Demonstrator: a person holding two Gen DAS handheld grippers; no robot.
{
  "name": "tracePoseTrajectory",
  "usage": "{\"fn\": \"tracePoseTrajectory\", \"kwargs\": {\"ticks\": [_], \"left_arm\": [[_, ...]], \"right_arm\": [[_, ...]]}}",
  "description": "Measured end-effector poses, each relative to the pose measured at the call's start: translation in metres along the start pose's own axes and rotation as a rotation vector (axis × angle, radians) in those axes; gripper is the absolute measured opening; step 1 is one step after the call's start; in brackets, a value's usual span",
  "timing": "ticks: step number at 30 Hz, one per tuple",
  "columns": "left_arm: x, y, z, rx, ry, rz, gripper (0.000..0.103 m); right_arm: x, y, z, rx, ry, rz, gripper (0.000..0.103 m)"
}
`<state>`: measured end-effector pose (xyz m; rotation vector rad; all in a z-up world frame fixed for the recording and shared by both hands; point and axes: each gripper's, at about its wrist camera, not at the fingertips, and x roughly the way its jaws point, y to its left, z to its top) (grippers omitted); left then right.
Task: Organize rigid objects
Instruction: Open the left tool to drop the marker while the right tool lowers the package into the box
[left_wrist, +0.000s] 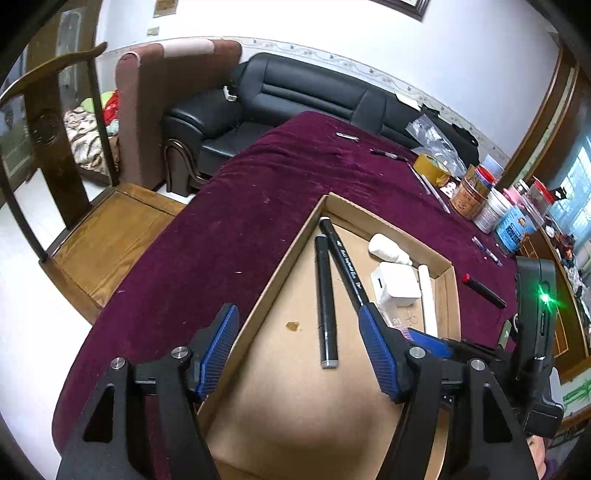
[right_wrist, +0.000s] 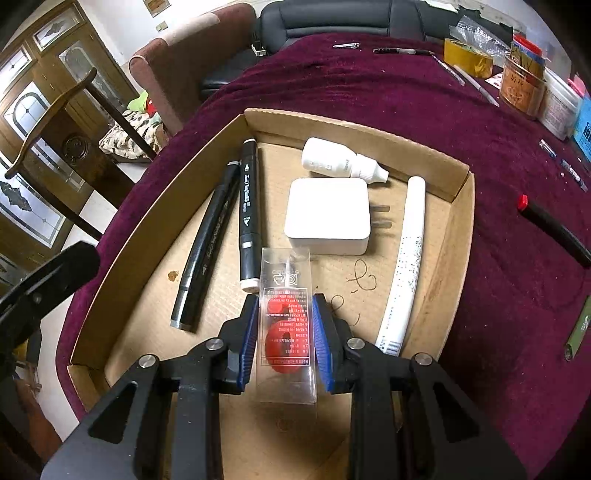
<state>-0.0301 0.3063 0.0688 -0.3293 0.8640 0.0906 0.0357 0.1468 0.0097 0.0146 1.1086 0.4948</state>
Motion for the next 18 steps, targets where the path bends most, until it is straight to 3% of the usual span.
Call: {"fn": "tracePoseTrajectory", "kwargs": {"ticks": [6, 10, 11, 14, 18], "left_arm": [[-0.005, -0.001, -0.005, -0.006, -0.017, 0.028, 0.062], [-0.011, 0.001, -0.012, -0.013, -0.015, 0.038, 0.062], [-0.013, 0.002, -0.014, -0.015, -0.019, 0.041, 0.063], [-0.018, 0.004, -0.018, -0.016, -0.031, 0.056, 0.064], [-0.021, 0.002, -0.02, -0.016, -0.034, 0.056, 0.065]], "right_arm": [[-0.003, 0.0, -0.003, -0.012, 0.007, 0.037, 0.027], [-0.031, -0.008, -0.009, -0.014, -0.073, 0.042, 0.027], [-0.04, -0.012, -0.011, -0.011, -0.099, 0.038, 0.03], [-0.071, -0.03, -0.024, 0.031, -0.207, 0.013, 0.056], [-0.099, -0.051, -0.044, 0.08, -0.3, -0.039, 0.059]]}}
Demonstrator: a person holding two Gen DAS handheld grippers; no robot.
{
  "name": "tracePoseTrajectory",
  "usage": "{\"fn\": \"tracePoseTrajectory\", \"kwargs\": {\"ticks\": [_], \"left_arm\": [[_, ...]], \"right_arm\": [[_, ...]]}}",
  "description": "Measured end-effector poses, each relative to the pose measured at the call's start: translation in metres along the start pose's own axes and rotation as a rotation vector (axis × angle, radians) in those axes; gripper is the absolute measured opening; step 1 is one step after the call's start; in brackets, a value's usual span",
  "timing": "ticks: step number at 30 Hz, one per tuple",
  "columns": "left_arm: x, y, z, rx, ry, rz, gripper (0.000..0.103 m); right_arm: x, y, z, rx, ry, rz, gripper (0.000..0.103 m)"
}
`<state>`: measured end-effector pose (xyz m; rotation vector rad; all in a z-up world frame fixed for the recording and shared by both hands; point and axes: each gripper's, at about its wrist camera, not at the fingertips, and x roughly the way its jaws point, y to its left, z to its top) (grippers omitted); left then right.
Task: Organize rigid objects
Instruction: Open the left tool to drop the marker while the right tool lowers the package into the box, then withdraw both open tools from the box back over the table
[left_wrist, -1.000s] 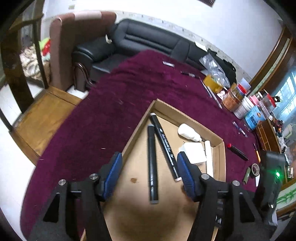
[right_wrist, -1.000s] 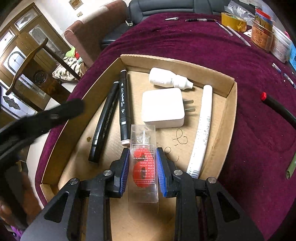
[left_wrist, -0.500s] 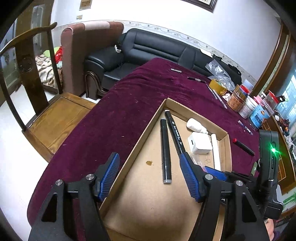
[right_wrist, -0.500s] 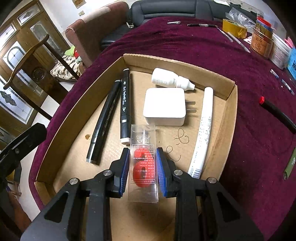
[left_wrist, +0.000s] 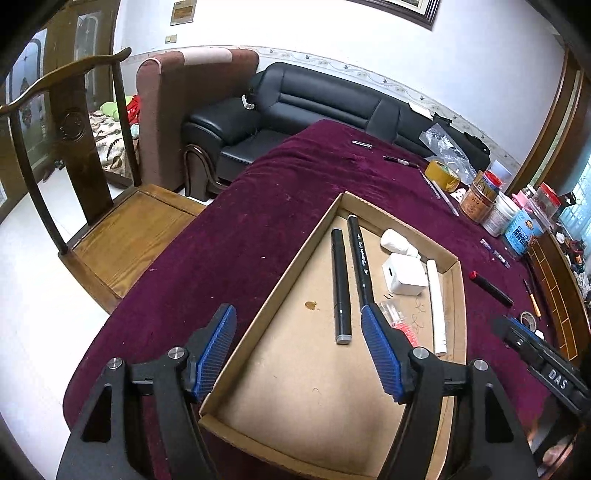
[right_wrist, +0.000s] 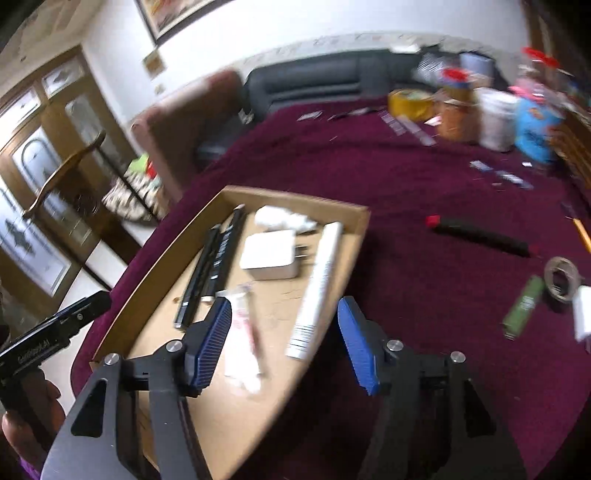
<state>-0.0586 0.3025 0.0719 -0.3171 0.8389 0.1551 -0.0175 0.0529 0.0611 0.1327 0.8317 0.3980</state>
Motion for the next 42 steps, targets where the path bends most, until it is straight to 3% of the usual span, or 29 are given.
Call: {"fn": "tracePoseTrajectory", "kwargs": {"ticks": [8, 13, 15, 20, 28, 42], "left_arm": [[-0.005, -0.012, -0.006, 0.024, 0.015, 0.002, 0.065], [-0.009, -0.017, -0.009, 0.03, 0.013, 0.015, 0.065], [-0.009, -0.019, -0.011, 0.029, 0.02, 0.009, 0.065], [-0.01, -0.024, -0.015, 0.044, 0.03, 0.002, 0.065], [-0.011, -0.019, -0.015, 0.029, 0.035, 0.002, 0.065], [-0.004, -0.011, -0.02, 0.019, 0.059, 0.003, 0.065]], "right_arm": [[-0.034, -0.025, -0.009, 0.074, -0.068, -0.026, 0.059], [-0.084, -0.018, -0.006, 0.029, -0.23, -0.042, 0.06], [-0.091, -0.012, -0.007, -0.003, -0.261, -0.067, 0.081], [-0.084, -0.011, -0.013, -0.018, -0.228, -0.068, 0.082], [-0.111, -0.01, -0.011, -0.027, -0.319, -0.09, 0.082], [-0.096, -0.014, -0.016, 0.002, -0.258, -0.078, 0.082]]}}
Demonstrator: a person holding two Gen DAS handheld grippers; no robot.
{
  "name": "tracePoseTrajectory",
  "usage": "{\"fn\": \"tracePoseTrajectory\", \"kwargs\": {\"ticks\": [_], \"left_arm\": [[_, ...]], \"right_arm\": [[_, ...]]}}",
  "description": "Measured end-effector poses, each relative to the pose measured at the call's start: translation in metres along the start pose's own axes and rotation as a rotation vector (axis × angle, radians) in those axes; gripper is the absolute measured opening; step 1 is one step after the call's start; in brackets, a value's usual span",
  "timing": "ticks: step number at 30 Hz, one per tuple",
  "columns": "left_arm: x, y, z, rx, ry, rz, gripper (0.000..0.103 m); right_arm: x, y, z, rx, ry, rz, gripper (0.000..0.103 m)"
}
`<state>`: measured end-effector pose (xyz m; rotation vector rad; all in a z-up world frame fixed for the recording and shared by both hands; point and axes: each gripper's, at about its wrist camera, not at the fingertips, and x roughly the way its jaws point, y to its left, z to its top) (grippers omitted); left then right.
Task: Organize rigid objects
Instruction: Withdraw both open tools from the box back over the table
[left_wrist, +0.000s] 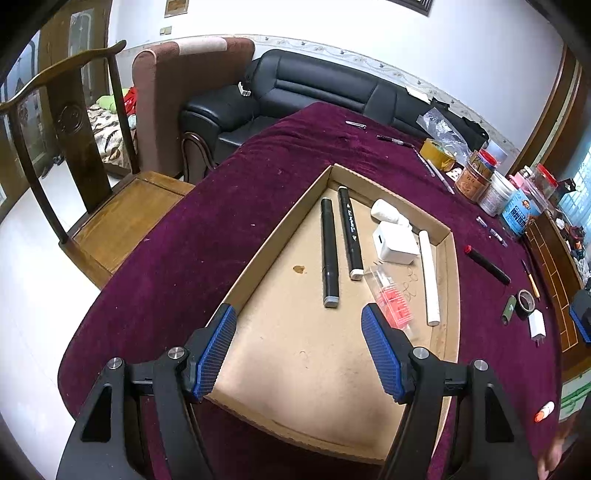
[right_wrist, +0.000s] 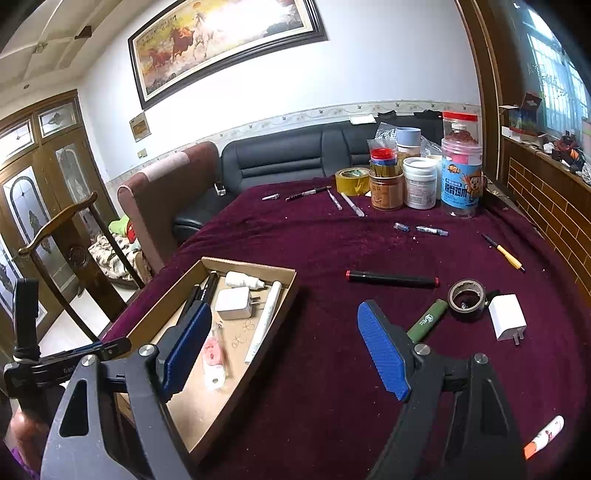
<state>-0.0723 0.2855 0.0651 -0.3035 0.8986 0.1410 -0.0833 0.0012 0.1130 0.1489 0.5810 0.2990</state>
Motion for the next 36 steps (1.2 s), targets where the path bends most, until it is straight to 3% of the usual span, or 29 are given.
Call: {"fn": "tracePoseTrajectory", "kwargs": {"ticks": [13, 21, 25, 29, 36], "left_arm": [[0.001, -0.004, -0.006, 0.02, 0.016, 0.018, 0.065], [-0.004, -0.029, -0.011, 0.071, 0.012, 0.045, 0.065], [-0.009, -0.062, -0.017, 0.164, -0.019, 0.075, 0.065], [-0.005, -0.109, -0.028, 0.274, 0.004, 0.034, 0.065], [-0.004, -0.179, -0.048, 0.463, -0.005, 0.023, 0.065]], "right_arm": [[0.002, -0.008, -0.01, 0.026, 0.024, 0.004, 0.082], [-0.002, -0.028, -0.014, 0.07, 0.027, -0.008, 0.082], [-0.003, -0.047, -0.017, 0.109, 0.033, -0.022, 0.082], [-0.004, -0.069, -0.021, 0.149, 0.044, -0.042, 0.082], [-0.01, -0.116, -0.021, 0.147, 0.059, -0.169, 0.082]]}}
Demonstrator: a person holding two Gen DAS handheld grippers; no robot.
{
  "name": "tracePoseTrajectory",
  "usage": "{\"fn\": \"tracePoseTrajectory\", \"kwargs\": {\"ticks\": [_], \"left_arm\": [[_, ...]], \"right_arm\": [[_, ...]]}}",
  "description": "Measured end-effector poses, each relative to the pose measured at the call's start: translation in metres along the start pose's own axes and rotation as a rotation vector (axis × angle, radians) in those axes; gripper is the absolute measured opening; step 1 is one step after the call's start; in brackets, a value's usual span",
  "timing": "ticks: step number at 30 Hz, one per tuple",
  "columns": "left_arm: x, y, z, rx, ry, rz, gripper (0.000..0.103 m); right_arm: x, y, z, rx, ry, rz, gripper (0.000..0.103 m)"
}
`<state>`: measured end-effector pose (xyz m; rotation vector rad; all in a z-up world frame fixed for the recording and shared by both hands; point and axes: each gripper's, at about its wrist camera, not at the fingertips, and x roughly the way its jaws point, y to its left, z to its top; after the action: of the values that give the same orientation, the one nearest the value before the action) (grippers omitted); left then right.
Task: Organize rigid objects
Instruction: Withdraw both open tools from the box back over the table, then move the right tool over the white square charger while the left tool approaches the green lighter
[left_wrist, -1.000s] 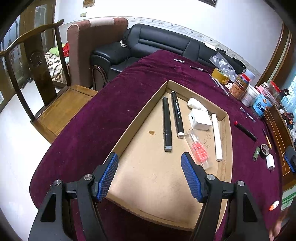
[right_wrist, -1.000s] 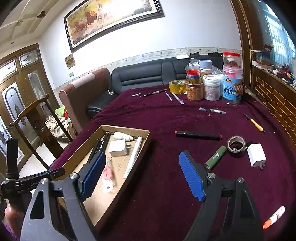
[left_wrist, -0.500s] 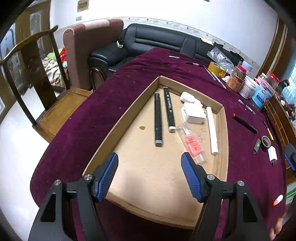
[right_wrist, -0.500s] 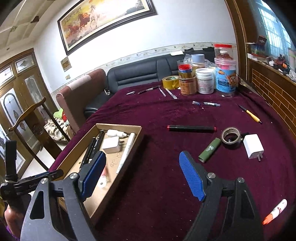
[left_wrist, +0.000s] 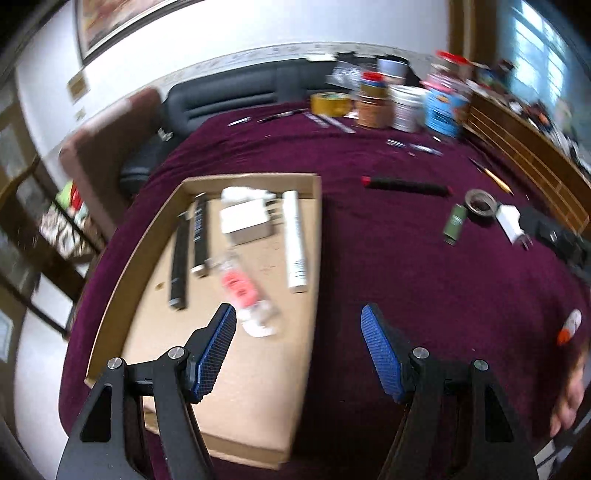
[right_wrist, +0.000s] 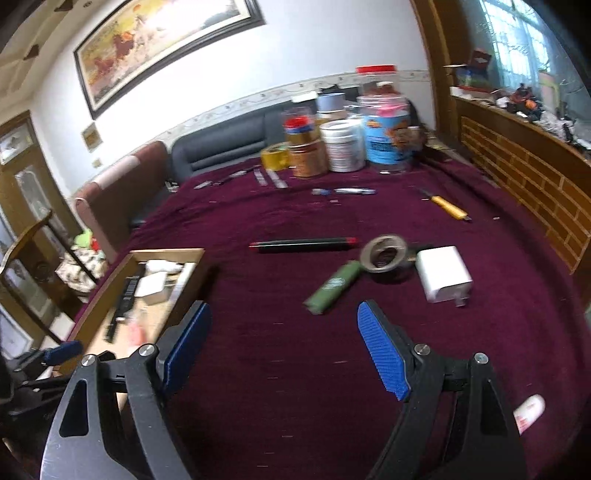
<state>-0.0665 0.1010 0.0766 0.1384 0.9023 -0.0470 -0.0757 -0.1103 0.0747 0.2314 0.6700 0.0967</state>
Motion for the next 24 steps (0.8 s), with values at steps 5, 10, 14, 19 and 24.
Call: {"fn": "tracePoseTrajectory", "kwargs": {"ticks": [5, 10, 14, 19, 24], "left_arm": [[0.002, -0.029, 0.001, 0.072, 0.011, -0.011, 0.065], [0.009, -0.038, 0.0, 0.091, 0.035, -0.013, 0.065], [0.013, -0.038, 0.0, 0.081, 0.056, -0.023, 0.065], [0.02, -0.034, 0.0, 0.065, 0.077, -0.036, 0.065], [0.022, -0.03, 0.0, 0.052, 0.088, -0.057, 0.065]], "right_arm": [[0.003, -0.043, 0.006, 0.063, 0.018, -0.058, 0.082], [0.015, -0.074, 0.015, 0.075, 0.035, -0.128, 0.082], [0.028, -0.1, 0.028, 0.117, 0.078, -0.133, 0.082], [0.038, -0.123, 0.041, 0.169, 0.097, -0.136, 0.082], [0.051, -0.145, 0.051, 0.209, 0.128, -0.159, 0.082]]}}
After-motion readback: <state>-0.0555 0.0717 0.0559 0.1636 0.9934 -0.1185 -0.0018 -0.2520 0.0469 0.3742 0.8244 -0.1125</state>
